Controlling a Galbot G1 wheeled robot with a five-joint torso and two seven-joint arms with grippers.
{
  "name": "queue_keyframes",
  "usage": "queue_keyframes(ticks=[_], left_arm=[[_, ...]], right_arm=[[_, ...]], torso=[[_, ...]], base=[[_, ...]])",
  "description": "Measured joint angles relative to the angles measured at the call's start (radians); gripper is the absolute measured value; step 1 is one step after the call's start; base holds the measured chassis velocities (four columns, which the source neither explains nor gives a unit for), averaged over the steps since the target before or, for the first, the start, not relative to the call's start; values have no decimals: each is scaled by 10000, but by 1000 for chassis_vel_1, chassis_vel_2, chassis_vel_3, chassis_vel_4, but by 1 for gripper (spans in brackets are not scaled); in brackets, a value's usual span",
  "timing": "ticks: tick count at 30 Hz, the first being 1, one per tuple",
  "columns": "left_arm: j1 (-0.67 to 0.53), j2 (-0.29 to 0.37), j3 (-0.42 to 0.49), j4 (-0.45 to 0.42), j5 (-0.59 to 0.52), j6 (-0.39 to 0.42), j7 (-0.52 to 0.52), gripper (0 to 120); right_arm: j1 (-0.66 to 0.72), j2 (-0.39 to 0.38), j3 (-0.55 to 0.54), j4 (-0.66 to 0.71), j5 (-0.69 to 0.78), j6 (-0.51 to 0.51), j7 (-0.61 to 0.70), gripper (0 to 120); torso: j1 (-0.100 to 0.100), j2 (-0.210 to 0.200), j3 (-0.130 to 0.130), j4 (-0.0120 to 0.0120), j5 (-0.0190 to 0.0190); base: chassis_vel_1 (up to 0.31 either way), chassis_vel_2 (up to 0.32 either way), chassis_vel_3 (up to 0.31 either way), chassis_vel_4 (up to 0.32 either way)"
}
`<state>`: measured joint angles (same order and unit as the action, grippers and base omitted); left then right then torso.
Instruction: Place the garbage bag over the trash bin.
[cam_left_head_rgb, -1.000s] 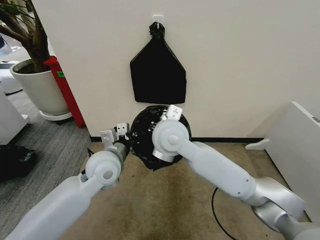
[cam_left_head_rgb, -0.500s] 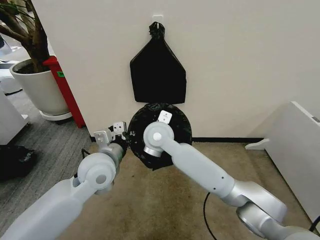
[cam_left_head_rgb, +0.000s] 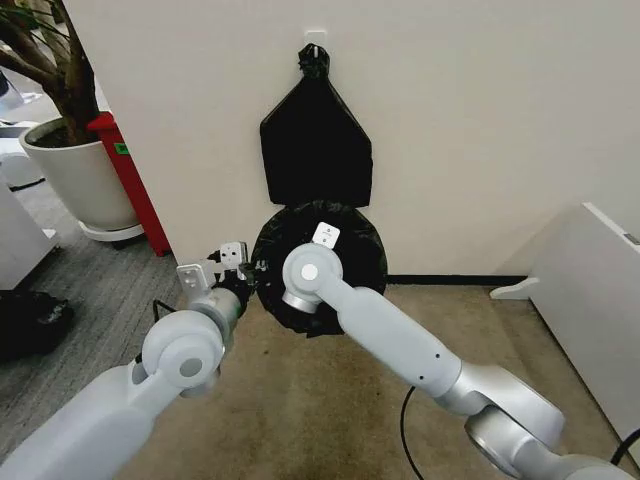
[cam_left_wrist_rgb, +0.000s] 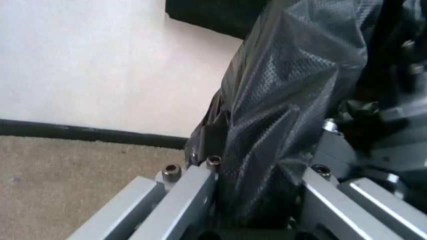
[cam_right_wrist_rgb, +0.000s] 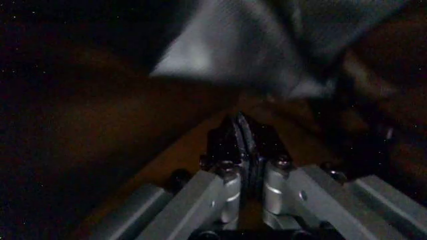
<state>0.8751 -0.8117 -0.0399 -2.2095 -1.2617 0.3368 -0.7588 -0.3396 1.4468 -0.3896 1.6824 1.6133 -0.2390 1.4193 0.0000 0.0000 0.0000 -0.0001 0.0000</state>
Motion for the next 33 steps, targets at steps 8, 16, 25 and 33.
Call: queue_keyframes(ticks=[8,16,25,33], left_arm=[[69,49,-95,5,-5,1,-66,0],[305,72,-162,-250,-5,-10,-66,0],[359,199,-291,-389,-8,-48,-27,0],[373,61,-209,-265,97,-54,-19,0]], right_arm=[[-98,-168,24,168,64,38,78,0],[-326,-451,418,-235,-68,-126,-161,0],[-637,-517,833,-841,-377,-300,-440,0],[-434,-628,530,128,203,-60,-196,0]], torso=[[0,1,0,1,1],[0,1,0,0,1],[0,1,0,0,1],[0,1,0,1,0]], base=[[0,0,0,0],[0,0,0,0],[0,0,0,0],[0,0,0,0]])
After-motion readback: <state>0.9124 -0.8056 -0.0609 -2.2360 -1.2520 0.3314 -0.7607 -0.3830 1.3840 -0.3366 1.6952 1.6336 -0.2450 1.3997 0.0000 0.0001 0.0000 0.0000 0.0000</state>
